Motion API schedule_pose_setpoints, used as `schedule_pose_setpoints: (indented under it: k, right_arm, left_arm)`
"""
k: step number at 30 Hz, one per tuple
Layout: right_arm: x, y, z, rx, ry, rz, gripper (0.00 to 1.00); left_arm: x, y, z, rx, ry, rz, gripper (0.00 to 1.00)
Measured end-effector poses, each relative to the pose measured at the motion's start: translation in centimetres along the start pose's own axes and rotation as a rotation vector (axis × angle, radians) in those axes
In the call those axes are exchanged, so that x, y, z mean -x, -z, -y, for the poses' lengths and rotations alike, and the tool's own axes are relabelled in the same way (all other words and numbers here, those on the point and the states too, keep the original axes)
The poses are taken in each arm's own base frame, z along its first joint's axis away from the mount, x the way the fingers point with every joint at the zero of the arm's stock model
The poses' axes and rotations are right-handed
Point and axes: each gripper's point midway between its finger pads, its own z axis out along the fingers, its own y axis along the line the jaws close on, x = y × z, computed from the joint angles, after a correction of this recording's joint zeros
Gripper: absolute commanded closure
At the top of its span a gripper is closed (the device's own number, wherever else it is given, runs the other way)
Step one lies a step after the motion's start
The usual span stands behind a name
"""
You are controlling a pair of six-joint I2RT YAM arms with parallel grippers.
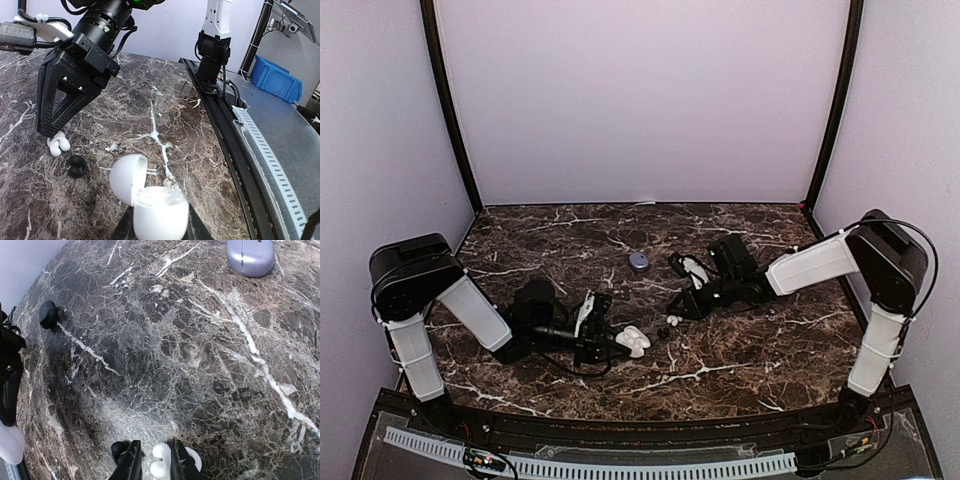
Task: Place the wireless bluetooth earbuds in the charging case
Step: Pick up the left earbud from the center of the board.
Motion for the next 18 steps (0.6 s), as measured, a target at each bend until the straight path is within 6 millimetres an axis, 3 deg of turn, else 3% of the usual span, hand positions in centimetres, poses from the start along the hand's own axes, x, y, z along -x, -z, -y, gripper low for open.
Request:
schedule_pose_setpoints:
  k: [18]
  right_arm:
    - [-0.9,-1.4,0.8,-0.06,-0.002,-0.076,0.82]
  left_arm:
    - [0.1,0.1,0.0,0.003,-0.002,-0.004,0.82]
